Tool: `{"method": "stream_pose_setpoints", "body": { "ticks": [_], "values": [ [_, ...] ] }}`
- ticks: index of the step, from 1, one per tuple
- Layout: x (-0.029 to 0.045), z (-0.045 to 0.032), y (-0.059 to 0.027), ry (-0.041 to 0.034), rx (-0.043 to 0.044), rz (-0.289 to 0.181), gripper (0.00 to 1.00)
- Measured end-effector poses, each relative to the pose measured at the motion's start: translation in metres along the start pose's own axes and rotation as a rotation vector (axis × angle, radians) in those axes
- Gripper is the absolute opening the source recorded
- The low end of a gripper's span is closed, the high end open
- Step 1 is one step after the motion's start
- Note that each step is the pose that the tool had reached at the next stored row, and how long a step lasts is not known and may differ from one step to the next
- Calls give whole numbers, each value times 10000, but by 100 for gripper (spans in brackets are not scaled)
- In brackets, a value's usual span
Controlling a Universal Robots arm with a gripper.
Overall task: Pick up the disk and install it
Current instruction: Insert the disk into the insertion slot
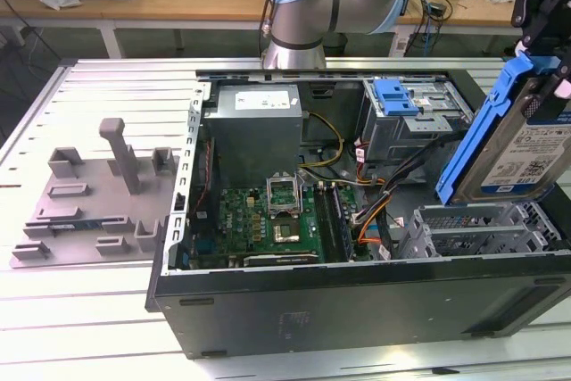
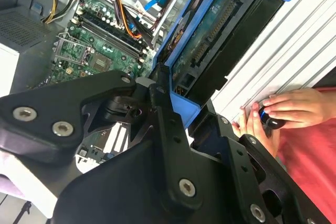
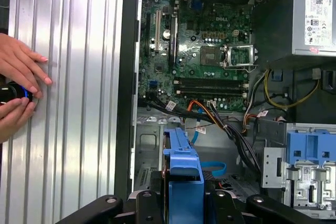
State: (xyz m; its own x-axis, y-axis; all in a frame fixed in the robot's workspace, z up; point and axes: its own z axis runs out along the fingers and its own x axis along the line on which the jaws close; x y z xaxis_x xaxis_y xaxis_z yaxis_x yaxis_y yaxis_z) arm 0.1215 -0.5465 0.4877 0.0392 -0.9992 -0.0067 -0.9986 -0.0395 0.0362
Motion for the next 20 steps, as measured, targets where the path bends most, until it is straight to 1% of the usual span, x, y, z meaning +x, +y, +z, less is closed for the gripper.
{"method": "stream_pose_setpoints", "body": {
  "ticks": [2, 3, 4, 5, 6, 9, 12, 17, 18, 20],
  "values": [
    [0, 1, 3, -1, 7, 0, 37],
    [-1, 2, 8, 0, 38, 0, 37],
    [-1, 6, 22, 5, 145, -1, 37],
    [-1, 9, 32, 7, 189, -2, 37],
    [-2, 10, 42, 7, 201, -1, 37],
    [-3, 17, 72, 8, 203, 0, 37],
    [-3, 27, 76, 6, 204, 47, 37],
    [-5, 35, 77, -2, 206, 452, 37],
    [-7, 38, 76, -10, 208, 717, 37],
    [-20, 40, 76, -1, 209, 741, 37]
  ]
}}
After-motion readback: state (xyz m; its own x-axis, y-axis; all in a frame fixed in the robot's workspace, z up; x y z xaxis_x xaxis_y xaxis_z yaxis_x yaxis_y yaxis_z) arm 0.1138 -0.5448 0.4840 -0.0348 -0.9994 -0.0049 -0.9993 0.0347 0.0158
